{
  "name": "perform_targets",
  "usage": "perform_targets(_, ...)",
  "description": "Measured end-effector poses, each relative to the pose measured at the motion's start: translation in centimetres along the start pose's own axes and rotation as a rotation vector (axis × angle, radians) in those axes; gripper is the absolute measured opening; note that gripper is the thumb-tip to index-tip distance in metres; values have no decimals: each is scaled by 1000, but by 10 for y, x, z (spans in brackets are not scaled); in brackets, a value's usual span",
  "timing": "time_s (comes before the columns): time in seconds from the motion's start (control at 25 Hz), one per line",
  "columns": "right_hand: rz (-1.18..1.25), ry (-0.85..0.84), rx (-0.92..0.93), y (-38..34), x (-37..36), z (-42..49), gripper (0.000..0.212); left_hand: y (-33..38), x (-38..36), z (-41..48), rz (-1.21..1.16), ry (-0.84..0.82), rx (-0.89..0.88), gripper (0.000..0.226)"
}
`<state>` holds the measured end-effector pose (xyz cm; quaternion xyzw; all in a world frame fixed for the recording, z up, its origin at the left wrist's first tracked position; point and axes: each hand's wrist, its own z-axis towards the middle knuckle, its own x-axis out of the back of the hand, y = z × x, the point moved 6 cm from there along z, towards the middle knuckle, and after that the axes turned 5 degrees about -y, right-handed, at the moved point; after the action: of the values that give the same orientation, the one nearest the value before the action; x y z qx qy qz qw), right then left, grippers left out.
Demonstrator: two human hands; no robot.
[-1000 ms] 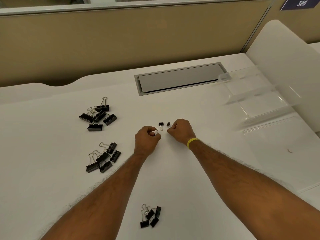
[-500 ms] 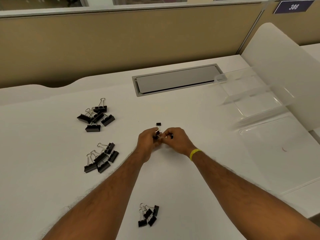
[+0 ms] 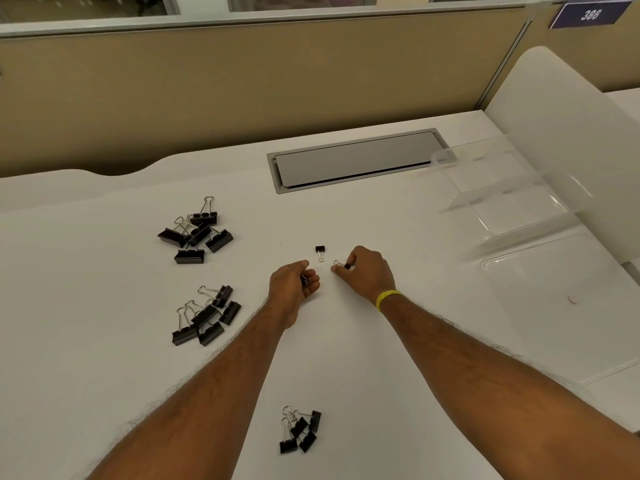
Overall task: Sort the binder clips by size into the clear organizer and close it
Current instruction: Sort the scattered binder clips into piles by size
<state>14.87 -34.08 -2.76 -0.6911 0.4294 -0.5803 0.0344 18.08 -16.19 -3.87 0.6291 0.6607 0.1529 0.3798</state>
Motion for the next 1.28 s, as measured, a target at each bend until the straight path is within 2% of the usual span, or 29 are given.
perform_targets(0.28,-49,-7,69,-6,-4,-1,16,0,6,2,10,15,-7,10)
perform_targets(0.36,19,-3,81,-3,-4,-2,10,0,5,1,10,17,-10,9)
perform_targets(0.44,290,-20,44,0,-5,-2,9,0,6,1,9,22,-10,9)
perform_targets(0.56,955,-107,-144,-2,-11,-3,19,0,6,0,11,18,-11,10)
perform_targets(0.6,1109,-129,-192,-6,-13,-2,17,1,7,-1,11,16,-14,10)
perform_targets(0.72,1242,-183,-274,-17,-17,4,19,2,11,-3,3,17,-23,13)
perform_targets(0.88,1108,-152,-302,-27,-21,20,17,3,17,-4,-14,27,-28,16)
perform_targets(1.0,665,-40,-92,-32,-16,34,30,4,20,-4,-22,25,-32,17)
perform_targets(1.12,263,-39,64,-40,-24,32,34,4,25,-5,-18,28,-39,18)
perform_targets(1.2,119,-49,91,-44,-30,31,34,3,27,-5,-4,31,-42,18)
perform_targets(1.28,59,-50,97,-48,-30,31,23,3,29,-7,12,33,-46,17)
